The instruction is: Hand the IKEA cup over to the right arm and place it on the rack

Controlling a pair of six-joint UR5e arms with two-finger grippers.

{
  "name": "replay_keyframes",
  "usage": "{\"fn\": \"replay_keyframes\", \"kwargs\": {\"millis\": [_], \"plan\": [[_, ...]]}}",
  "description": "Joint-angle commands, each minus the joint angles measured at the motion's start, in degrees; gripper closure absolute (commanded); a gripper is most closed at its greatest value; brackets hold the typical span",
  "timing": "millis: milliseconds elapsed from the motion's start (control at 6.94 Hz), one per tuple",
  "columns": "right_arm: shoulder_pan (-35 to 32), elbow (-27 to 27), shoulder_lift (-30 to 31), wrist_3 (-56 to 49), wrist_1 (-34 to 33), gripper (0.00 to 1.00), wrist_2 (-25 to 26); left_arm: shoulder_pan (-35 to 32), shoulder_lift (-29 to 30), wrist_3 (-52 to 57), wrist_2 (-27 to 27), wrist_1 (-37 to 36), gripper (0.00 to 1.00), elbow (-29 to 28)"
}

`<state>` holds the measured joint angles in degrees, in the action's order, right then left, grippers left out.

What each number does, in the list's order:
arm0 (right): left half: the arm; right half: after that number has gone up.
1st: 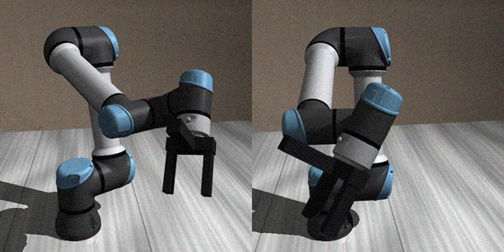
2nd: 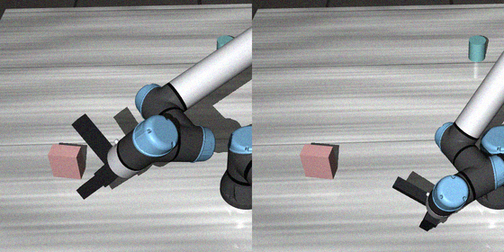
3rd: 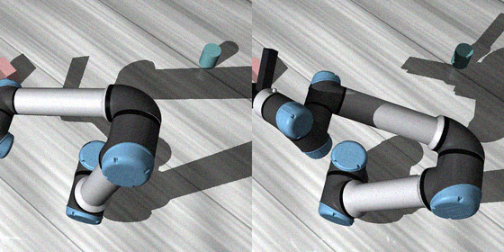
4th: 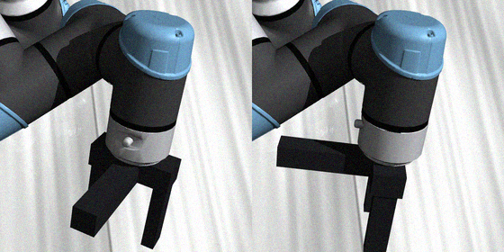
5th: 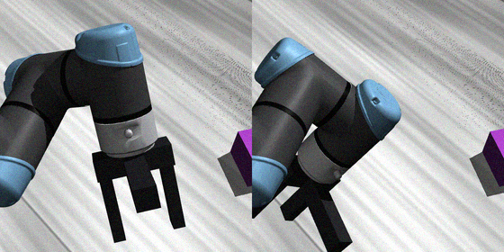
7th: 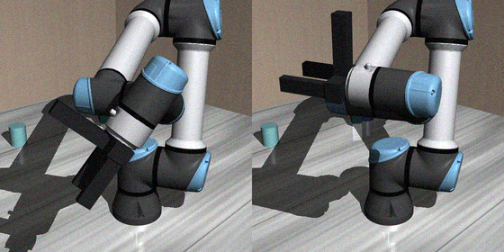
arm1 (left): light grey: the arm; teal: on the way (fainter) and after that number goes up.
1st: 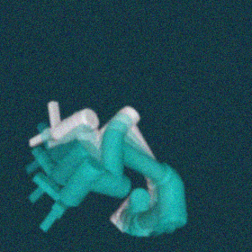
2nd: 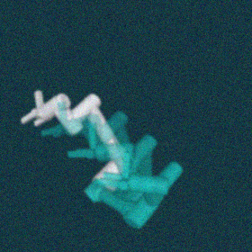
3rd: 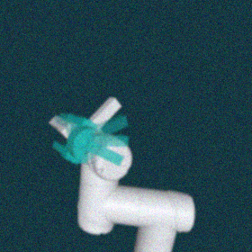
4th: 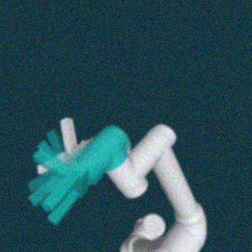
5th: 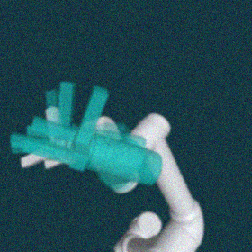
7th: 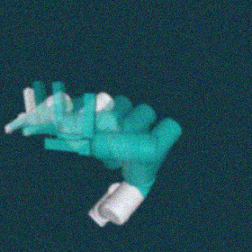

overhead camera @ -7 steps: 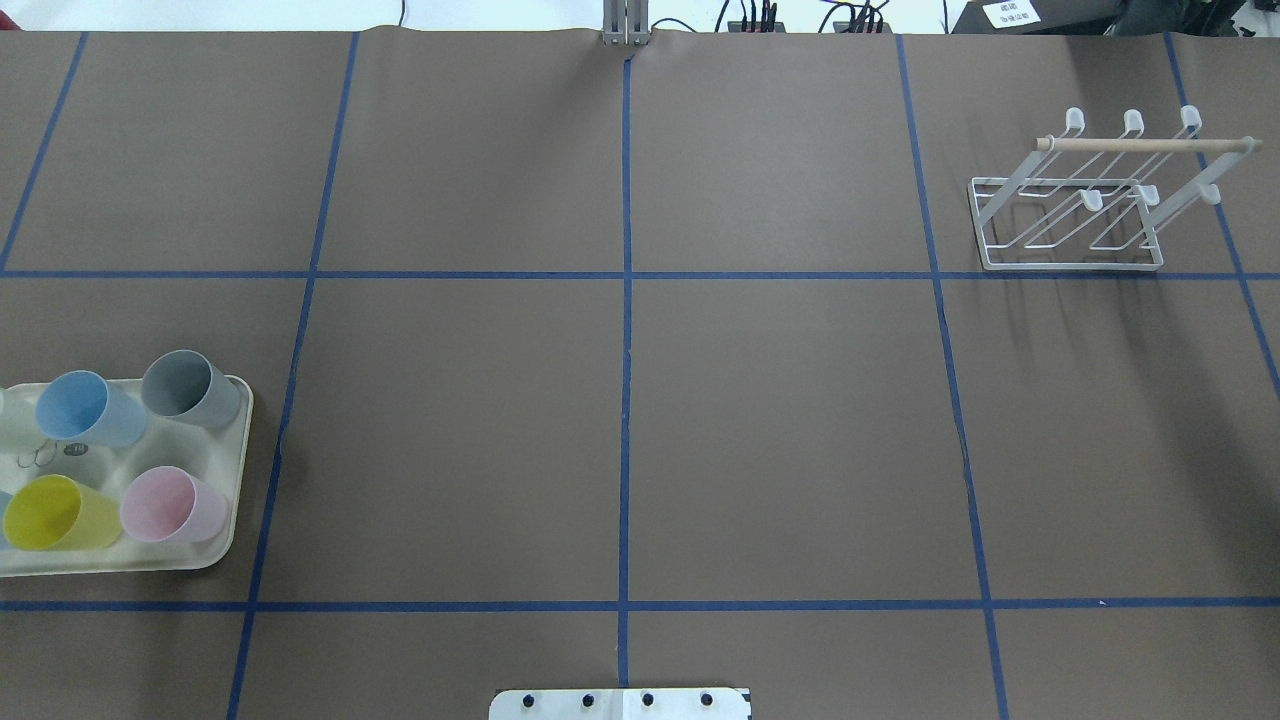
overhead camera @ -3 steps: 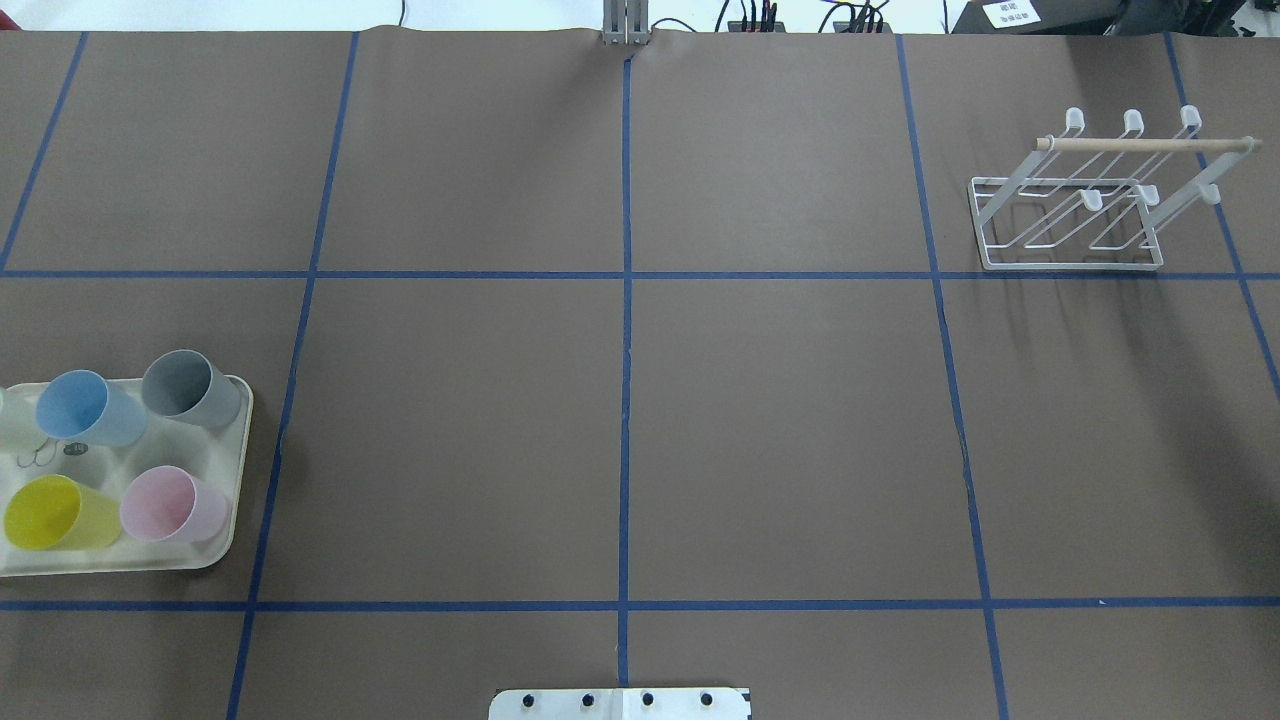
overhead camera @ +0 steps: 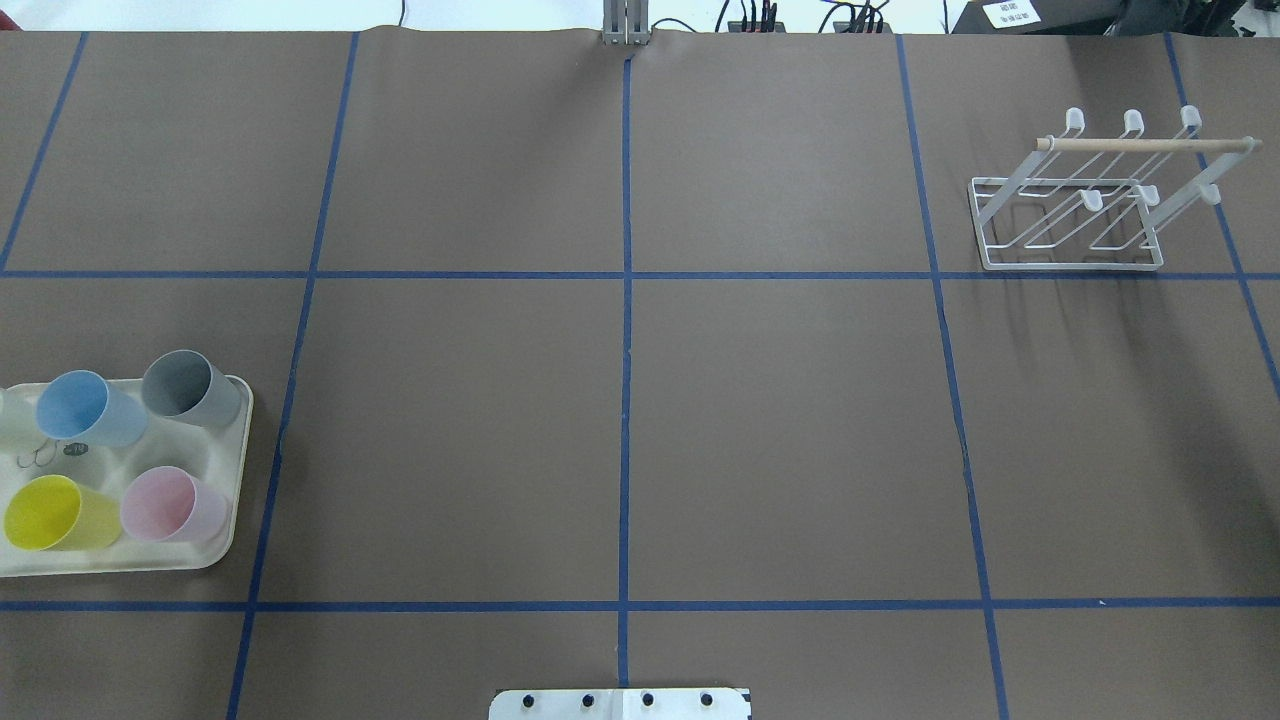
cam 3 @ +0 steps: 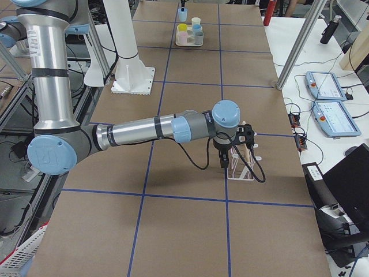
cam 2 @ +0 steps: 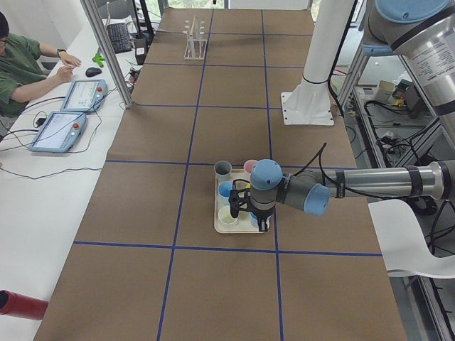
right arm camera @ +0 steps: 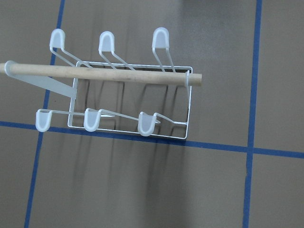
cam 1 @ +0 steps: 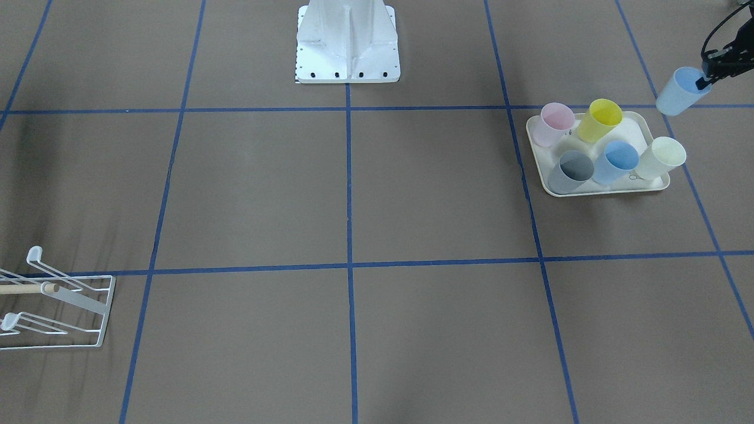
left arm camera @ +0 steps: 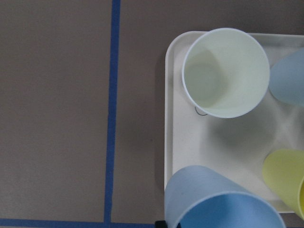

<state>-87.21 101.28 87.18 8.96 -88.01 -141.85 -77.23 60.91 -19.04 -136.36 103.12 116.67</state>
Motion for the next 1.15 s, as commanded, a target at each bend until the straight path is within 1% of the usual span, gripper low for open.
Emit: {"fn": "replay_keyframes", "kwargs": {"millis": [0,144,288,432,576,720,864,1008], "plan": [[0.9,2.6,-0.9,5.3,0.3,0.0,0.3,-8.8,10.5,6.3,0.1,-20.4,1.0,5.8],[3.4,3.7,-3.4,9.6,0.3,0.0,0.8,-9.3,17.3,5.5,0.5,-25.6,1.0,5.2],[6.1,3.7,-6.8,16.3,0.6,0.0,1.2,-9.6,22.4,-1.0,0.6,-26.9,1.0,4.6],[8.9,3.8,-10.0,19.0,0.6,0.0,4.4,-9.5,27.2,-13.6,2.7,-26.2,1.0,4.6],[12.7,3.6,-12.8,20.1,2.2,0.0,9.2,-9.1,29.7,-19.7,3.7,-24.6,1.0,4.0],[16.8,2.9,-16.0,29.6,8.0,0.0,12.6,-8.0,31.5,-29.5,3.8,-18.2,1.0,3.0],[21.4,2.8,-18.1,43.1,14.8,0.0,18.0,-4.0,31.7,-39.7,3.9,-8.4,1.0,1.9],[26.1,2.5,-19.3,52.9,22.4,0.0,22.1,0.1,32.9,-49.4,4.0,0.2,1.0,-0.2]]}}
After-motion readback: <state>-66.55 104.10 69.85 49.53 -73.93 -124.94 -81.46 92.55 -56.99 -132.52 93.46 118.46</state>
